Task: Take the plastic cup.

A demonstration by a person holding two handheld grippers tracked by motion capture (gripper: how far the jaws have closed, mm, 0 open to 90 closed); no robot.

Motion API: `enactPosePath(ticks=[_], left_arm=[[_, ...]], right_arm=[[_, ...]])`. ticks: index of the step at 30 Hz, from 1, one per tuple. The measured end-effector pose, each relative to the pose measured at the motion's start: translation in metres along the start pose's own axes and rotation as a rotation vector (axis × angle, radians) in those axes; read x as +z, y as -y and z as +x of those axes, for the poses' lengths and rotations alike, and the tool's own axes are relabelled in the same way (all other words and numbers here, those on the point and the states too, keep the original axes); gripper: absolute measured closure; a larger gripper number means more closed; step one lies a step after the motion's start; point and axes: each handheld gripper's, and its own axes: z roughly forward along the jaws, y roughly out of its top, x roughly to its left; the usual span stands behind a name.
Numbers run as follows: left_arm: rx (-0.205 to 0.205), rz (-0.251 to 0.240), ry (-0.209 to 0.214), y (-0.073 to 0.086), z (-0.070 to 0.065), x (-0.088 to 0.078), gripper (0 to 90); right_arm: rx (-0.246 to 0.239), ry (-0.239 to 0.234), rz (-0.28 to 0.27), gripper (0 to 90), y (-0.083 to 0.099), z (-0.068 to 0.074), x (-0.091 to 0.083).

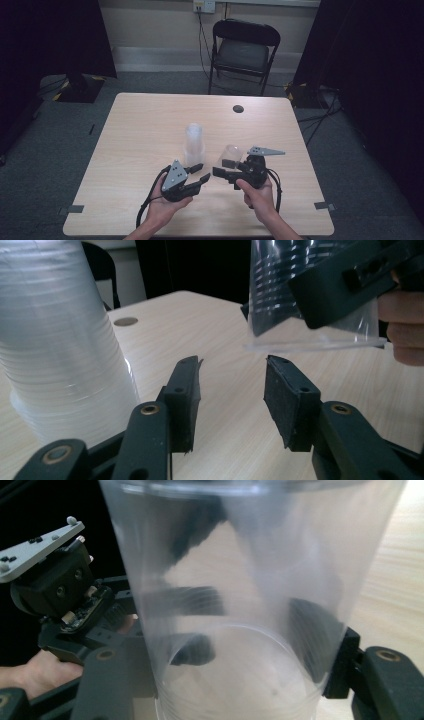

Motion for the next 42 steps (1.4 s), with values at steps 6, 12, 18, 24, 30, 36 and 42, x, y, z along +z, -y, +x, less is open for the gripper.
enactPosePath(ticks=[6,12,18,24,30,36,42], left_arm=[[0.026,-0.022,0.030,0.005,-0.008,-0.002,65.6],[0.046,-0.073,-0.001,0.004,-0.014,-0.002,65.0],[0.078,-0.111,-0.023,0.004,-0.019,-0.002,64.5],[0.119,-0.116,-0.039,0.006,-0.023,0.000,64.3],[0.119,-0.128,-0.048,0.007,-0.021,0.000,63.3],[0.137,-0.140,-0.070,0.007,-0.025,0.003,62.9],[0.157,-0.129,-0.080,0.007,-0.023,0.002,69.5]], right_arm=[[0.038,-0.038,0.010,36.2,0.005,0.005,0.008],[0.086,-0.097,0.012,36.3,0.007,0.010,0.011],[0.084,-0.107,0.021,36.2,0.008,0.016,0.015],[0.090,-0.121,0.035,36.1,0.010,0.020,0.020],[0.132,-0.135,0.039,35.9,0.012,0.020,0.022],[0.187,-0.145,0.039,35.7,0.014,0.016,0.025],[0.219,-0.158,0.044,34.6,0.016,0.014,0.026]])
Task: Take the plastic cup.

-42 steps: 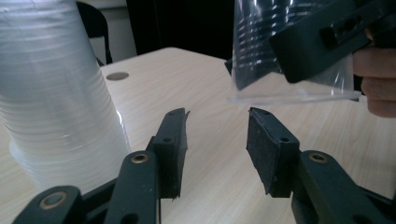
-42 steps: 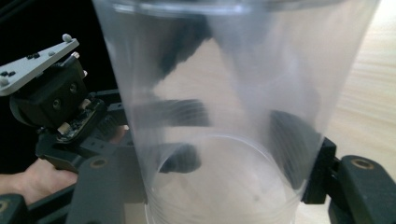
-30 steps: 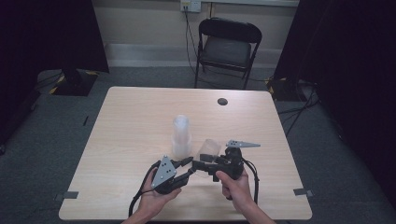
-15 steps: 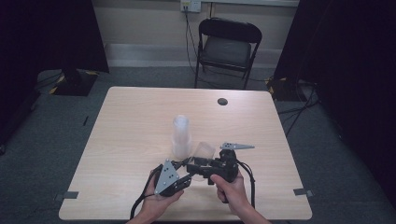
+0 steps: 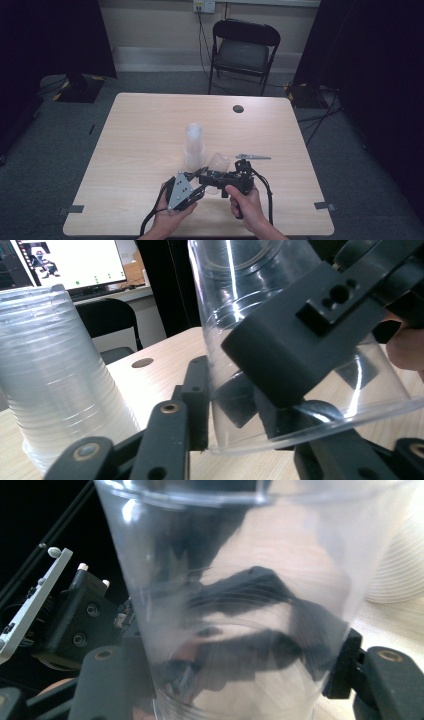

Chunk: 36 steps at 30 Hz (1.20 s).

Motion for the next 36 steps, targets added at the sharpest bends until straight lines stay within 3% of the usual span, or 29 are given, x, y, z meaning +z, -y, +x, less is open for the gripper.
enactPosePath(ticks=[4,8,13,17,26,36], left_arm=[[0.005,0.016,-0.001,0.000,0.003,0.000,75.7],[-0.023,0.014,0.014,0.000,0.005,0.000,79.4],[-0.043,0.023,0.030,0.000,0.007,-0.001,83.8],[-0.081,0.043,0.042,0.000,0.009,-0.001,85.7],[-0.127,0.056,0.056,0.000,0.013,-0.001,86.7],[-0.141,0.057,0.075,0.000,0.015,-0.003,87.1]], right_arm=[[0.018,-0.012,0.006,30.3,0.000,-0.002,0.001],[-0.002,0.003,0.002,24.6,0.002,-0.002,0.003],[-0.001,0.012,-0.007,17.3,0.000,-0.004,0.001],[0.000,0.014,-0.007,14.2,-0.001,-0.007,0.000],[-0.023,0.027,-0.028,14.0,-0.004,-0.008,-0.005],[-0.058,0.036,-0.035,13.2,-0.008,-0.006,-0.010]])
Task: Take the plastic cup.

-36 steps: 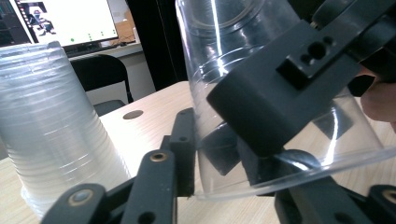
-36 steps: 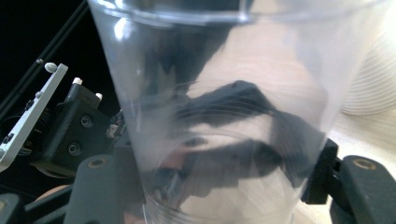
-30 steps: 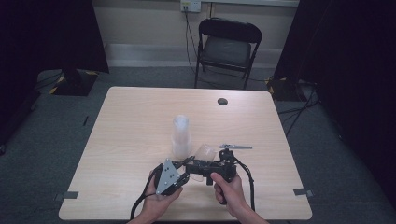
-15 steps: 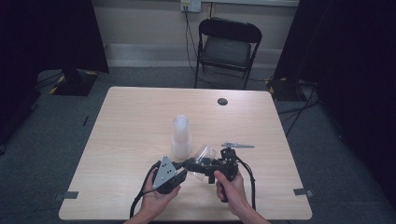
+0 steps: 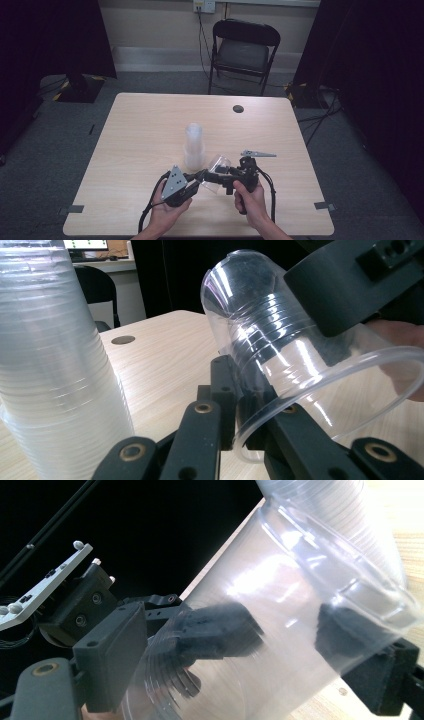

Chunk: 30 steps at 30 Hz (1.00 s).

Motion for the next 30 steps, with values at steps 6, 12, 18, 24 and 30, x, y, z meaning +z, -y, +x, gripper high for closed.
enactPosePath(ticks=[6,12,18,24,30], left_arm=[[-0.004,-0.007,-0.003,-0.001,0.000,-0.001,87.1],[-0.019,-0.013,-0.008,-0.001,0.002,-0.002,87.0],[-0.055,-0.021,-0.027,-0.001,0.009,-0.004,87.0],[-0.076,-0.019,-0.038,-0.001,0.015,-0.006,87.2],[-0.101,-0.004,-0.027,0.000,0.018,-0.007,87.0]], right_arm=[[-0.003,-0.007,-0.009,13.5,-0.001,-0.001,-0.001],[-0.006,-0.014,-0.015,13.5,-0.001,0.000,-0.002],[-0.011,-0.022,-0.019,13.5,-0.001,0.002,-0.004],[-0.020,-0.023,-0.021,13.5,-0.002,0.002,-0.005],[-0.033,-0.011,-0.034,13.5,-0.004,0.002,-0.009]])
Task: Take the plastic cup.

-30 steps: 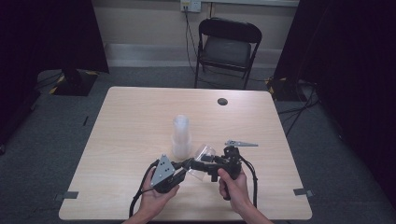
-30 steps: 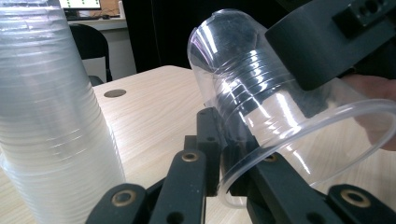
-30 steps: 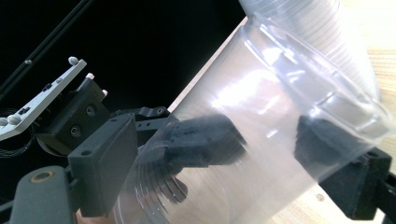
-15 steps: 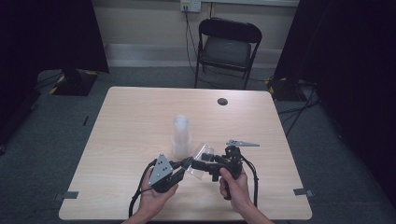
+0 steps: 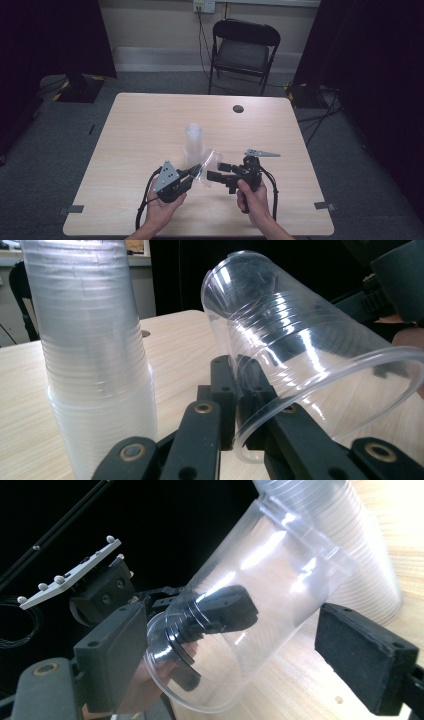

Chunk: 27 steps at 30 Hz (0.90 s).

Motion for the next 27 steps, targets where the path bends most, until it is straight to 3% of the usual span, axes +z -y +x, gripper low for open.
enactPosePath(ticks=[8,13,16,27], left_arm=[[-0.050,0.029,0.029,0.000,0.004,-0.002,86.6],[-0.063,0.059,0.040,-0.001,0.007,-0.004,86.3],[-0.083,0.080,0.058,-0.001,0.009,-0.005,86.4],[-0.058,0.206,0.084,-0.001,0.001,0.000,86.9]], right_arm=[[-0.022,0.022,-0.009,13.7,-0.002,-0.002,-0.006],[-0.075,0.077,-0.002,14.2,-0.002,-0.003,-0.007],[-0.101,0.085,-0.003,14.4,-0.002,-0.003,-0.009],[-0.184,0.131,0.012,14.8,-0.005,0.002,-0.018]])
